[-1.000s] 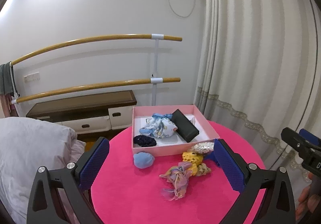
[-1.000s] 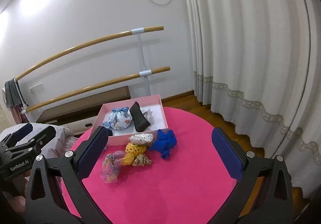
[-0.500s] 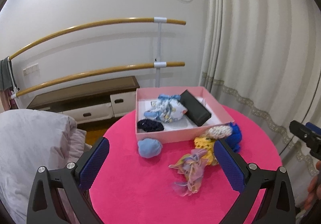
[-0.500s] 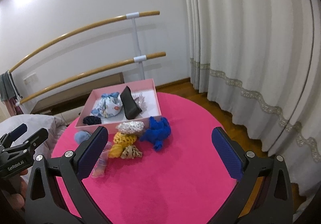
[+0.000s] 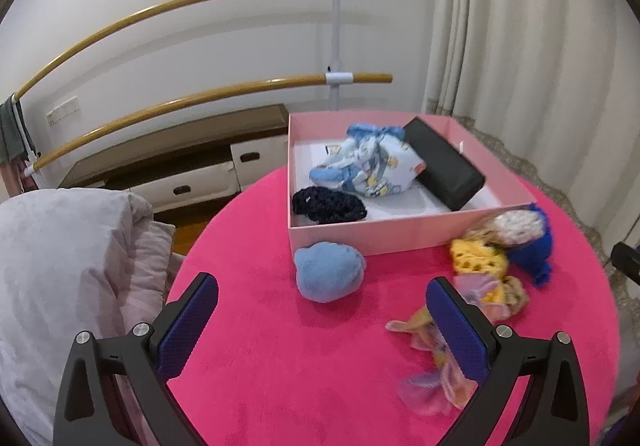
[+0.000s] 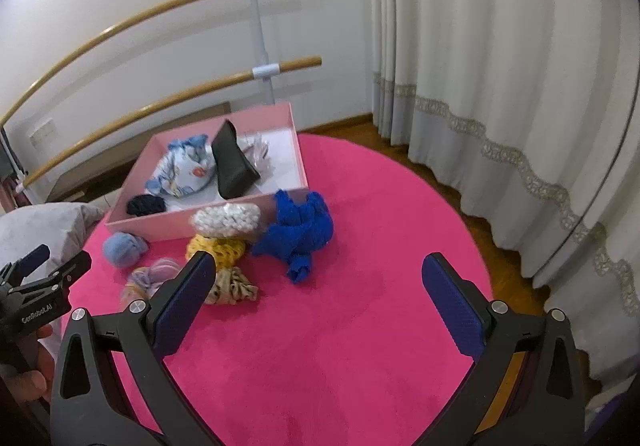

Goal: Organize soft objects
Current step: 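Grasp the light-blue plush ball with the left tool while the right tool grasps the blue knit cloth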

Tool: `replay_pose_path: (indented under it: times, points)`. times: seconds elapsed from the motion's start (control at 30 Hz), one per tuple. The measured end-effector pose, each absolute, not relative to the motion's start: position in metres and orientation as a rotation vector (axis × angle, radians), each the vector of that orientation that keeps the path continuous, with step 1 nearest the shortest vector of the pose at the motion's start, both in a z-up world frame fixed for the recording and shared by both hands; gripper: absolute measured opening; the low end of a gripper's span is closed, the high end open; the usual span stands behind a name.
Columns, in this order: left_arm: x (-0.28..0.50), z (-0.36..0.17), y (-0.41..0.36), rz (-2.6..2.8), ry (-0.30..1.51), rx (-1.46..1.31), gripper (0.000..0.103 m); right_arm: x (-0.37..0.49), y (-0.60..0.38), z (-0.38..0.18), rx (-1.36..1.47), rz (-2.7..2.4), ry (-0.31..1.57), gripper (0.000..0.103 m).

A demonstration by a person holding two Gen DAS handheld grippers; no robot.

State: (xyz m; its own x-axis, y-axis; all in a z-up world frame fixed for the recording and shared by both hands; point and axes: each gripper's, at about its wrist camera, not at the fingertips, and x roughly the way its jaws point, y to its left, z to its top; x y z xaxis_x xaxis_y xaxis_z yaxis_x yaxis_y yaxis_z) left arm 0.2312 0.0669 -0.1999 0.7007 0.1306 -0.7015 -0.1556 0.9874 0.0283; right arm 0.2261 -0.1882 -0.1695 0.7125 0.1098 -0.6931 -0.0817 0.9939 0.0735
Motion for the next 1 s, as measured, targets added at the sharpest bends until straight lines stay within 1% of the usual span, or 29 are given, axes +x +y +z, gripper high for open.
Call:
replay_pose_path:
  times: [0.27, 0.43, 0.5, 0.53, 0.57, 0.63, 0.73, 0.93, 1.0]
  points:
    - [0.284, -0.248, 0.074, 0.18, 0.85, -0.029, 0.103, 0.262, -0.184, -0.205, 0.023, 0.099, 0.843, 0.103]
    - [0.304, -0.268, 0.083, 0.164, 0.871, -0.077, 0.103, 0.284, -0.182, -0.225, 0.018, 0.105, 0.888, 0.103]
    - [0.309, -0.273, 0.088, 0.158, 0.874, -0.098, 0.1, 0.29, -0.182, -0.23, 0.018, 0.108, 0.9, 0.103]
    - [0.312, -0.276, 0.09, 0.151, 0.88, -0.108, 0.096, 0.294, -0.182, -0.234, 0.016, 0.107, 0.907, 0.103]
    - [0.314, -0.278, 0.091, 0.146, 0.884, -0.116, 0.089, 0.297, -0.183, -0.236, 0.016, 0.106, 0.912, 0.103]
    - [0.318, -0.281, 0.094, 0.129, 0.894, -0.139, 0.081, 0.302, -0.182, -0.241, 0.017, 0.109, 0.92, 0.103]
    - [0.321, -0.282, 0.099, 0.13, 0.89, -0.156, 0.075, 0.309, -0.182, -0.246, 0.024, 0.113, 0.924, 0.103]
    - [0.321, -0.282, 0.103, 0.153, 0.874, -0.151, 0.075, 0.318, -0.182, -0.248, 0.028, 0.13, 0.922, 0.103]
    - [0.321, -0.283, 0.101, 0.154, 0.877, -0.153, 0.075, 0.323, -0.18, -0.249, 0.04, 0.148, 0.922, 0.1]
